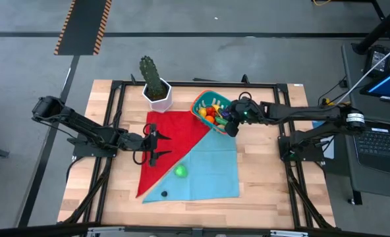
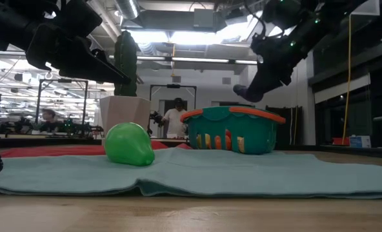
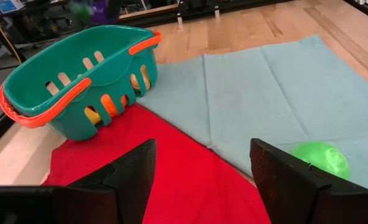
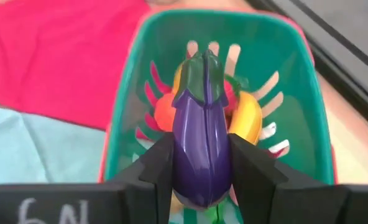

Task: Pick and placing Produce into tupperware
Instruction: Put the violet eggplant into the blue basket

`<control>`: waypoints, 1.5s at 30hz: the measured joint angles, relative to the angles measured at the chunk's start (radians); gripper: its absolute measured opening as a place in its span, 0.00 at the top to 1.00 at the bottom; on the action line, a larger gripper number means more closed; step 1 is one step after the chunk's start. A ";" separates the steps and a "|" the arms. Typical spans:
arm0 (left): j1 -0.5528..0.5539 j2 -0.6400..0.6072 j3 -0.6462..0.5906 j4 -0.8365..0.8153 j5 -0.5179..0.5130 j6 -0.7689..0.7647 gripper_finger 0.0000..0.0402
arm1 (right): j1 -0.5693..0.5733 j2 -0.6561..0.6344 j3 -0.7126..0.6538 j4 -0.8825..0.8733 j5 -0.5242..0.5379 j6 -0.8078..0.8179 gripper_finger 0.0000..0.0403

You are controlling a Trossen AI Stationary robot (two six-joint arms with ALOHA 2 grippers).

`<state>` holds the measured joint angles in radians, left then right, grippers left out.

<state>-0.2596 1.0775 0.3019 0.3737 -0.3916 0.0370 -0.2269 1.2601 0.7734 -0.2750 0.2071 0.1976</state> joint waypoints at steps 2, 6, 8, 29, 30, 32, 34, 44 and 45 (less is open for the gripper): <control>0.000 0.000 0.000 0.000 0.000 0.000 0.38 | -0.011 0.020 0.000 0.000 -0.015 -0.014 0.68; 0.000 0.000 0.000 0.000 0.000 0.000 0.38 | -0.036 0.063 0.000 0.002 -0.045 -0.018 0.68; 0.000 0.000 0.000 0.000 0.000 0.000 0.38 | -0.045 0.081 0.000 0.003 -0.051 -0.018 0.68; 0.022 0.000 0.000 -0.058 0.000 -0.002 0.38 | -0.109 0.378 0.282 -0.269 -0.087 -0.100 0.68; 0.022 0.000 0.000 -0.060 0.000 -0.002 0.38 | -0.111 0.384 0.282 -0.270 -0.090 -0.100 0.68; 0.022 0.000 0.000 -0.060 0.000 -0.002 0.38 | -0.116 0.390 0.282 -0.275 -0.095 -0.100 0.68; 0.022 0.000 0.000 -0.060 0.000 -0.001 0.38 | -0.117 0.399 0.282 -0.275 -0.111 -0.101 0.68; 0.022 0.000 0.000 -0.060 0.000 -0.001 0.38 | -0.117 0.408 0.282 -0.277 -0.122 -0.107 0.68; 0.022 0.000 0.000 -0.060 0.000 -0.001 0.38 | -0.117 0.408 0.282 -0.277 -0.122 -0.109 0.68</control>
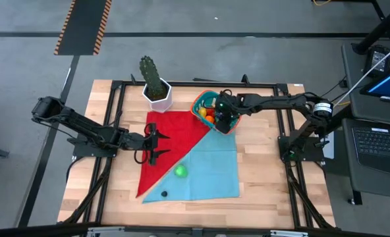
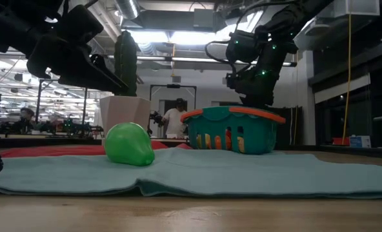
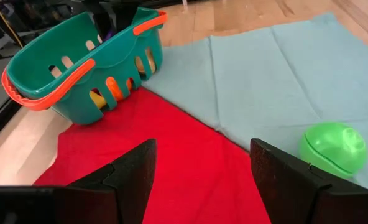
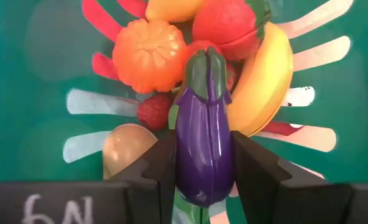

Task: Pick and placing Produce into tupperware
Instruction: Put the violet eggplant into the blue basket, then put the green pear into the blue basket

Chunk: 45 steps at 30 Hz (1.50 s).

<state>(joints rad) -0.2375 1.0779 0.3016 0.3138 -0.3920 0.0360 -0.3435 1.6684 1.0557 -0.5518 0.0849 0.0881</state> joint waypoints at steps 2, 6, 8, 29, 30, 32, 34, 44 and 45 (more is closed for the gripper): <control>0.000 0.000 0.000 0.000 0.000 0.000 0.38 | 0.000 0.000 0.000 0.000 0.000 -0.006 0.68; 0.000 0.000 0.000 0.000 0.000 0.000 0.38 | 0.000 0.000 0.000 0.001 0.000 -0.006 0.59; 0.000 0.000 0.000 0.000 0.000 0.000 0.38 | 0.000 0.000 0.000 0.003 0.000 0.002 0.52; 0.000 0.000 0.000 0.000 0.000 0.000 0.38 | 0.009 -0.126 0.074 -0.068 0.028 0.011 0.39; 0.000 0.000 0.000 0.001 0.000 0.000 0.38 | 0.020 -0.159 0.039 -0.046 0.052 0.018 0.39; 0.000 0.000 0.000 0.001 0.000 0.000 0.38 | 0.050 -0.231 -0.053 0.031 0.094 0.053 0.39; 0.000 0.000 0.000 0.002 0.000 0.000 0.38 | 0.089 -0.309 -0.158 0.135 0.116 0.094 0.39; -0.007 0.000 0.003 0.000 0.000 -0.001 0.38 | 0.340 -0.527 -0.555 0.749 0.116 0.156 0.39; -0.013 0.000 0.010 -0.002 0.000 -0.001 0.38 | 0.359 -0.530 -0.573 0.785 0.116 0.146 0.39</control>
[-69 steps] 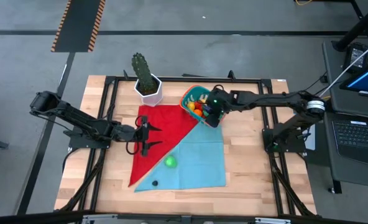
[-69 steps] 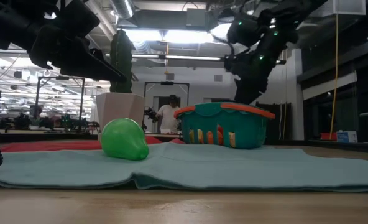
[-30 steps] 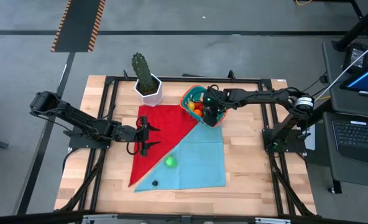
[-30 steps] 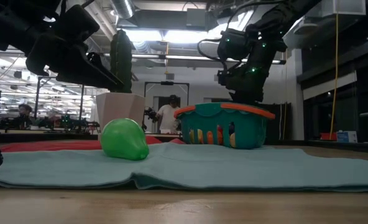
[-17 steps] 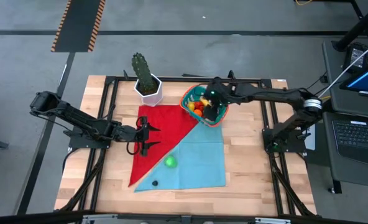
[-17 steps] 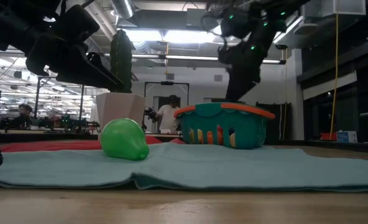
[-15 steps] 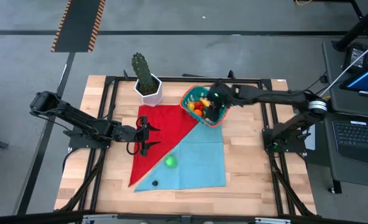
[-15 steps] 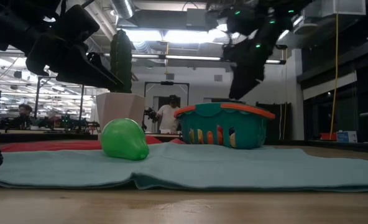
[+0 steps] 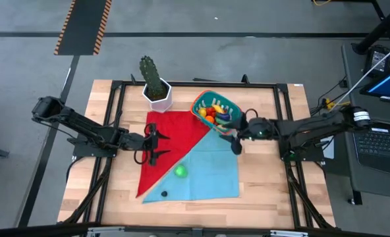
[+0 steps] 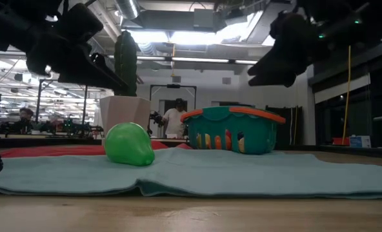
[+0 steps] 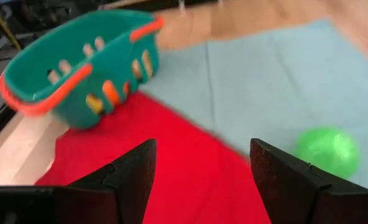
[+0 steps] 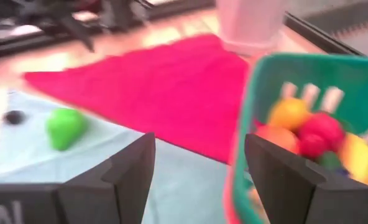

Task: Pick and placing Produce into tupperware
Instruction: Put the green pear into the blue basket

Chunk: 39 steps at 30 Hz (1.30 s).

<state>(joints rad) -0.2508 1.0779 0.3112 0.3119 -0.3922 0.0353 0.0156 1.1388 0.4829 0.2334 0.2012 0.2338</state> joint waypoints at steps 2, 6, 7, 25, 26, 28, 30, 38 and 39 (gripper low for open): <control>-0.015 0.000 0.025 0.005 0.001 0.000 0.38 | 0.030 -0.002 -0.016 0.034 0.000 -0.004 0.38; -0.046 0.000 0.082 0.004 0.001 0.001 0.38 | 0.067 -0.002 -0.017 0.047 0.000 -0.002 0.38; -0.053 0.000 0.096 -0.002 0.001 0.001 0.38 | 0.074 -0.002 -0.017 0.053 0.001 -0.002 0.38; -0.126 0.233 0.308 -0.151 0.009 0.001 0.38 | 0.167 -0.002 -0.017 0.063 0.001 0.026 0.38; -0.125 0.252 0.324 -0.162 0.011 0.001 0.38 | 0.170 -0.002 -0.017 0.063 0.001 0.027 0.38; -0.126 0.288 0.356 -0.179 0.012 0.001 0.38 | 0.177 -0.002 -0.017 0.063 0.001 0.027 0.38; -0.125 0.328 0.395 -0.207 0.013 0.002 0.38 | 0.185 -0.001 -0.017 0.063 0.002 0.035 0.38; -0.125 0.425 0.537 -0.412 0.013 0.071 0.38 | 0.226 0.000 -0.017 0.062 0.001 0.054 0.38; -0.125 0.427 0.543 -0.422 0.013 0.084 0.38 | 0.230 0.000 -0.017 0.062 0.001 0.054 0.38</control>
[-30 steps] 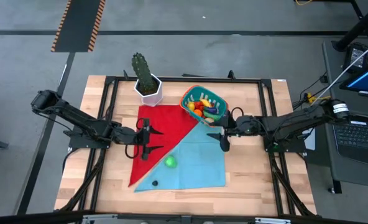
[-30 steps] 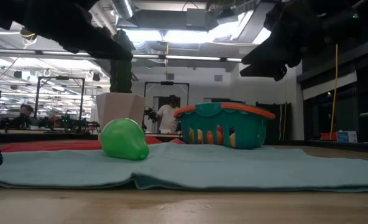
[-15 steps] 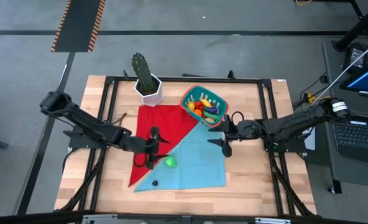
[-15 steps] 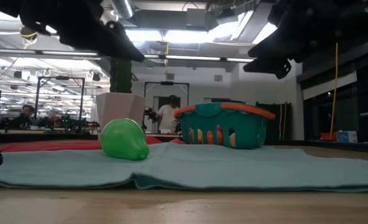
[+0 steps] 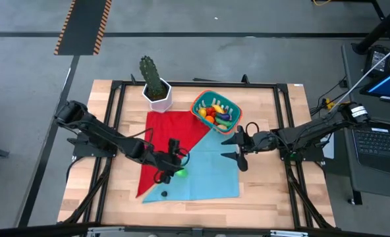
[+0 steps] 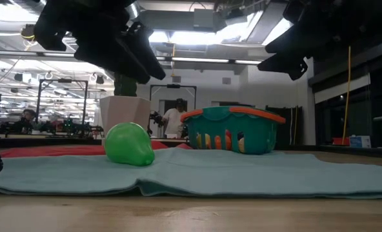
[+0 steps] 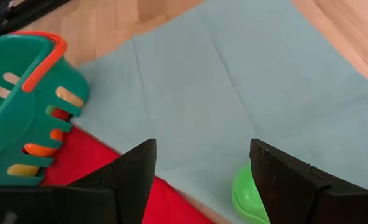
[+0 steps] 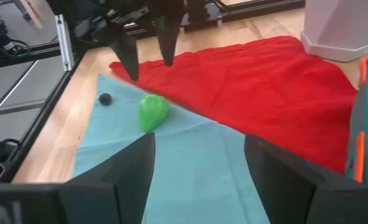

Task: Pick and placing Produce into tupperware
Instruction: Put the green pear into the blue basket

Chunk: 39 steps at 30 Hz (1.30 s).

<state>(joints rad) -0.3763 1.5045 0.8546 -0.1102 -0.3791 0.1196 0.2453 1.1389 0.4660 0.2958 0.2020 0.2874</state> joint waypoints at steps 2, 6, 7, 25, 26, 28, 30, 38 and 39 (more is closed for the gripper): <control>0.001 0.000 0.003 -0.012 -0.001 0.021 0.38 | 0.004 0.000 0.000 0.000 0.000 0.000 0.38; 0.002 0.001 0.003 -0.013 -0.012 0.018 0.38 | 0.003 0.000 0.000 0.000 0.000 -0.001 0.38; 0.000 0.001 0.003 -0.015 -0.015 0.021 0.38 | 0.003 0.000 0.000 0.000 0.000 -0.001 0.38; -0.017 0.001 0.005 -0.075 0.156 -0.064 0.38 | 0.002 0.000 0.000 -0.002 0.041 -0.019 0.38; -0.014 0.001 0.012 -0.104 0.164 -0.068 0.38 | 0.002 0.000 0.000 -0.002 0.041 -0.019 0.38; -0.013 0.001 0.036 -0.153 0.165 -0.074 0.38 | 0.002 0.000 0.000 -0.002 0.042 -0.019 0.38; -0.015 0.010 0.062 -0.186 0.172 -0.074 0.38 | 0.002 0.000 0.000 -0.002 0.042 -0.019 0.38; -0.016 0.120 0.185 -0.334 0.238 -0.065 0.38 | 0.002 0.006 0.000 -0.017 0.042 -0.005 0.38; -0.015 0.139 0.198 -0.350 0.244 -0.061 0.38 | 0.002 0.008 0.000 -0.021 0.042 -0.005 0.38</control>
<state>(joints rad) -0.3912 1.6438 1.0521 -0.4600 -0.1351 0.0588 0.2478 1.1465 0.4661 0.2749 0.2443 0.2822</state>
